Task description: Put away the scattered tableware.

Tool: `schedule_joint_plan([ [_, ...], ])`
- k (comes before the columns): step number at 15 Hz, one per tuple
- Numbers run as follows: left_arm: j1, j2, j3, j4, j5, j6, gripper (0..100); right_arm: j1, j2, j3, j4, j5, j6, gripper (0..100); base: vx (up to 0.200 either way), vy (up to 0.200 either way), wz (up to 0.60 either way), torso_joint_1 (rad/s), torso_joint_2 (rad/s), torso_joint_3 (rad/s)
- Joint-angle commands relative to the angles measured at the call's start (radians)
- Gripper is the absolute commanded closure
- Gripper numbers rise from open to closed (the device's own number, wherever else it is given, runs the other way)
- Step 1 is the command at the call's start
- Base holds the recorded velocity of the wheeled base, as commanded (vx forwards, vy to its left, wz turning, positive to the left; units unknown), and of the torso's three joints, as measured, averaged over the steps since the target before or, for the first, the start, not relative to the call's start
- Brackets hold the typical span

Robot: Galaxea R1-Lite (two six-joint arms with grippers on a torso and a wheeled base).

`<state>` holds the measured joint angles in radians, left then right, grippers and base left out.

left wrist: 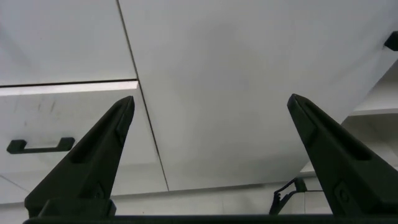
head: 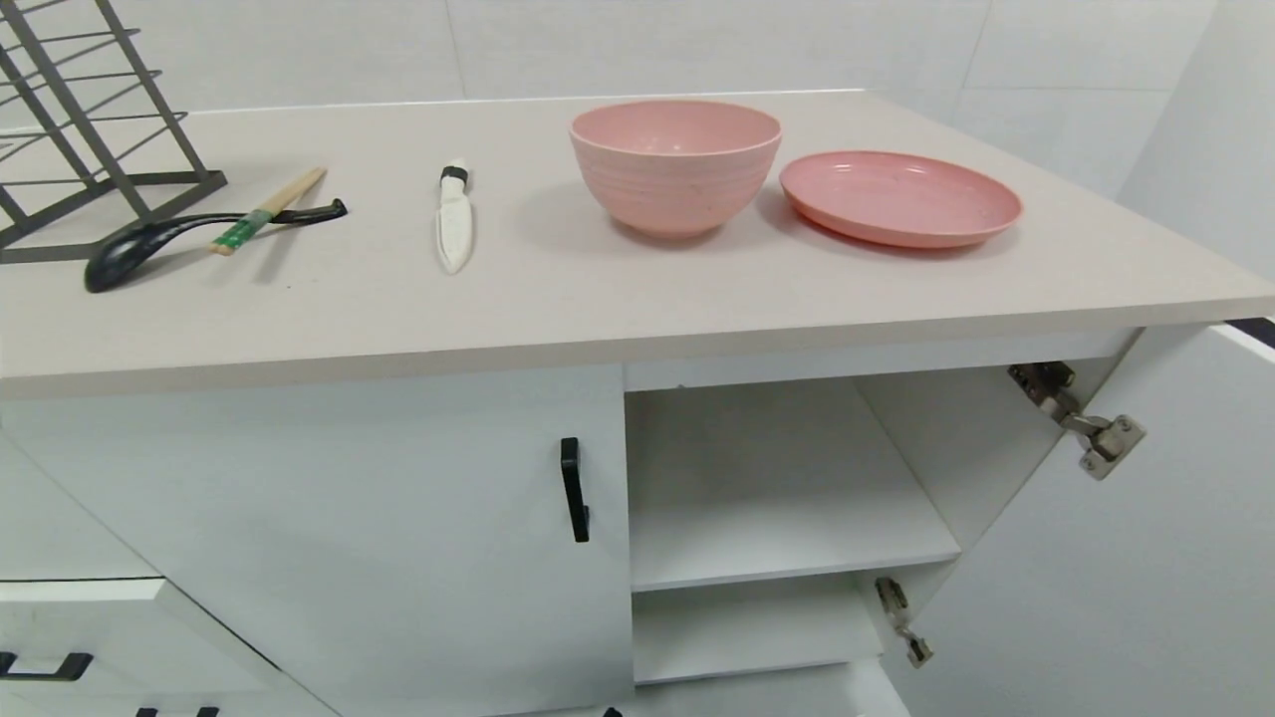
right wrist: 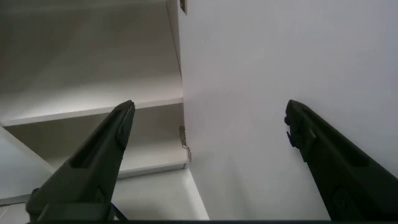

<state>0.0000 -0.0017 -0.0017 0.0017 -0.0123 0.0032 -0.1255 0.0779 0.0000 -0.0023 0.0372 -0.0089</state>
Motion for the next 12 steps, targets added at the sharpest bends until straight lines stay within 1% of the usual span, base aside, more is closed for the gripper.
schedule_joint_plan([
  [1,0.0,0.002,0.0,0.001,0.0,0.0,0,0.0,0.002,0.0,0.001,0.0,0.0,0,0.0,0.0,0.0,0.207,-0.04,-0.105],
  [3,0.0,0.002,0.0,0.001,0.0,0.0,0,0.0,0.002,0.0,-0.001,0.0,0.0,0,0.0,0.0,0.0,0.254,-0.14,-0.193],
  [4,0.0,0.002,0.0,0.001,0.0,0.0,0,0.0,0.002,0.0,0.001,0.0,0.0,0,0.0,0.0,0.0,0.266,-0.42,-0.222],
  [7,0.0,0.002,0.0,0.001,0.0,-0.003,0,0.0,0.002,0.0,0.001,0.0,0.0,0,0.0,0.0,0.0,0.211,-0.69,-0.217],
  [10,0.0,0.002,0.0,0.001,0.0,-0.005,0,0.0,0.002,0.0,0.001,0.0,0.0,0,0.0,0.0,0.0,0.24,-0.51,-0.209],
  [12,0.0,0.002,0.0,0.0,0.002,-0.023,0,0.0,0.002,0.0,-0.001,0.0,0.0,0,0.0,0.0,0.0,0.088,-0.47,-0.22],
])
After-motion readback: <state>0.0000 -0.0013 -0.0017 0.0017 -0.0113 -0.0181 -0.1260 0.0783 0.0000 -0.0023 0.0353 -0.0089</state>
